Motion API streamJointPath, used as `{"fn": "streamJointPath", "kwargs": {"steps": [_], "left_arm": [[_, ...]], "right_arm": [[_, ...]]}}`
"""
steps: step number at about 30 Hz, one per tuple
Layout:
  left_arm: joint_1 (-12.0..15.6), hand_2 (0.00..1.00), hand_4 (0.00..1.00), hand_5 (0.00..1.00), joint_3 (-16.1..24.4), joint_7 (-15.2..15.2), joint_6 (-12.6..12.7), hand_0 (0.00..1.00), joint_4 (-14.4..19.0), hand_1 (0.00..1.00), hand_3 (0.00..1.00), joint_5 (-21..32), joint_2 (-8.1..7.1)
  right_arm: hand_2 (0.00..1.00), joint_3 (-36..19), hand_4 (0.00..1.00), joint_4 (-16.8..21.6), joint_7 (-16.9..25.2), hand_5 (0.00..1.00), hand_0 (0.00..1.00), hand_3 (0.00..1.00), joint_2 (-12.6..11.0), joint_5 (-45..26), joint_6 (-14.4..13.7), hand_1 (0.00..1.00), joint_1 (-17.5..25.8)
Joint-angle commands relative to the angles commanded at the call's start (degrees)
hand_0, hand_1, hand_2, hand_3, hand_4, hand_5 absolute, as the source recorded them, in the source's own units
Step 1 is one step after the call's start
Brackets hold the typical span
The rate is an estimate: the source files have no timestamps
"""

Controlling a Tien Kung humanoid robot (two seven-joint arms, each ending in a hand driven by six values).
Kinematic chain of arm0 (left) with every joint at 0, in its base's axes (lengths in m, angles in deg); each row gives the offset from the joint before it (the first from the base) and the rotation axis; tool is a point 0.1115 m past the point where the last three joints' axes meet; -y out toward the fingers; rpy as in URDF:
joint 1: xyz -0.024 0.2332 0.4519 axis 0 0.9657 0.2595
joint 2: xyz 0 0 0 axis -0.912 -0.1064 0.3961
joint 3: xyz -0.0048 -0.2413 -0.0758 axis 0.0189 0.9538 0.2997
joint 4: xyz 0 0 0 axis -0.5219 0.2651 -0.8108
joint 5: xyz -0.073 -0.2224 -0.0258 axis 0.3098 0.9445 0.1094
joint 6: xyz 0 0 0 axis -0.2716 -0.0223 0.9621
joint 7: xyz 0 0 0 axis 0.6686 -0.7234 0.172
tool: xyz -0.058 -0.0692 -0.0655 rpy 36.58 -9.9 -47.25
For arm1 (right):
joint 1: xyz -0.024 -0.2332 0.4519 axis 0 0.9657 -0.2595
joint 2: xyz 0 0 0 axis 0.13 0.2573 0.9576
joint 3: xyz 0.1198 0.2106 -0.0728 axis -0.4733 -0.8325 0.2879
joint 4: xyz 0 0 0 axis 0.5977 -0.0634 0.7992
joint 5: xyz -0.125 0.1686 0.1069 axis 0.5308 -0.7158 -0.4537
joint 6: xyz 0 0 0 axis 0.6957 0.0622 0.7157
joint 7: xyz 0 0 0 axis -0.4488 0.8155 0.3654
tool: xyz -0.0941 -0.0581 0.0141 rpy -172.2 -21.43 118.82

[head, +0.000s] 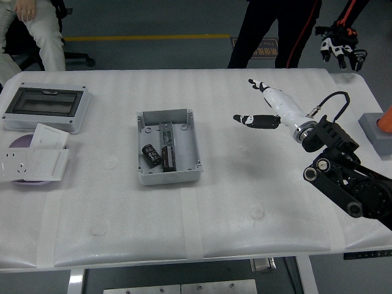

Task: Pick up the battery,place it into the box

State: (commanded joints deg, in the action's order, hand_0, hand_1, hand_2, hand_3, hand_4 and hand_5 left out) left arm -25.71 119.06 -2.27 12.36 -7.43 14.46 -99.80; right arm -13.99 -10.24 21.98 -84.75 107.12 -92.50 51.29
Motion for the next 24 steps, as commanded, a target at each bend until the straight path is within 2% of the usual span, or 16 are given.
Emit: {"fn": "streamJointPath", "kwargs": {"steps": [9, 17, 24], "left_arm": [[0.34, 0.454, 0.585, 0.404, 0.05, 0.76, 0.14, 0.371, 0.01, 0.594, 0.375, 0.26, 0.21], [-0.04, 0.454, 0.589, 0.405, 0.14, 1.22, 0.34, 0.372, 0.16, 0.594, 0.377, 0.20, 0.06], [0.87, 0.456, 0.590, 0.406, 1.10, 2.61, 1.13, 0.373, 0.36, 0.594, 0.376, -2.04, -0.92]], "right_arm": [[0.901, -7.87, 0.926, 0.25, 0.00, 0.530, 0.998, 0.992, -2.25, 0.73, 0.64, 0.907, 5.42], [0.906, -10.09, 0.926, 0.68, 0.14, 0.536, 0.998, 0.991, -3.16, 0.79, 0.89, 0.910, 6.53], [0.909, -13.79, 0.921, 3.90, -0.50, 0.534, 0.998, 0.991, -4.00, 2.81, 1.12, 0.907, 8.92]]}}
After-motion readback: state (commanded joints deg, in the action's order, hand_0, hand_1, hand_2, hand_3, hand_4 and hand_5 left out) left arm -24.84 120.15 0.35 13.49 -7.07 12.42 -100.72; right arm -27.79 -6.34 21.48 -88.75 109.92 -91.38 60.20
